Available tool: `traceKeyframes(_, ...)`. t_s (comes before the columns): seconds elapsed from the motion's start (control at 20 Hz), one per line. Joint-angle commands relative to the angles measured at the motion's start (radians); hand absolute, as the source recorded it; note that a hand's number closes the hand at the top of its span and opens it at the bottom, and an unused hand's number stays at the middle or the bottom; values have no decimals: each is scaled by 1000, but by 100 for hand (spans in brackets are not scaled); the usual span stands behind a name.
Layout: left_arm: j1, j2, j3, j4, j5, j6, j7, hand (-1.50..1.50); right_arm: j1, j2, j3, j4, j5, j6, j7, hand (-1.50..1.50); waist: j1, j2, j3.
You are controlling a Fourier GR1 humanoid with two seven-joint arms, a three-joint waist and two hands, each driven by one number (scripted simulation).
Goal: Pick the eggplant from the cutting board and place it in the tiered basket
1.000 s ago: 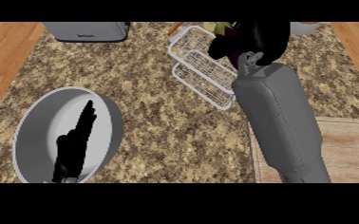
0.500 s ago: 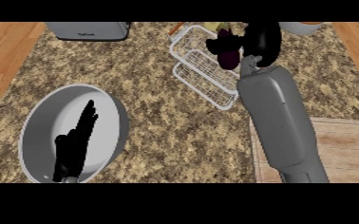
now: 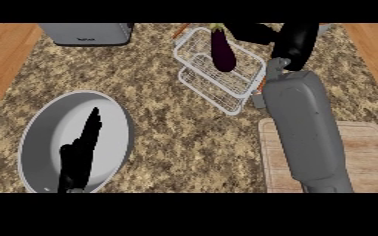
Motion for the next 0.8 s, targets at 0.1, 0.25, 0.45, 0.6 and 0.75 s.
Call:
traceKeyframes(0.1, -19, -37, 9, 53, 0, 31, 32, 0, 88, -64, -81, -175, 149, -59, 135, -150, -38, -2, -13)
traceKeyframes(0.25, 34, -4, 20, 41, 13, -9, 6, 0, 228, -109, -134, -380, 99, 16, 151, -150, -48, -6, -12)
traceKeyframes(0.45, 41, -15, 40, 43, 22, 3, -12, 0, 407, -144, -183, -663, 36, 132, 208, -150, -69, -10, -12)
traceKeyframes(0.6, 65, -34, 20, 29, -1, 23, -17, 0, 538, -199, -264, -846, -91, 208, 215, -150, -87, -13, -11)
traceKeyframes(0.75, 99, -3, 55, 8, 34, -10, -24, 0, 713, -202, -304, -1031, -196, 285, 236, -150, -80, -13, -11)
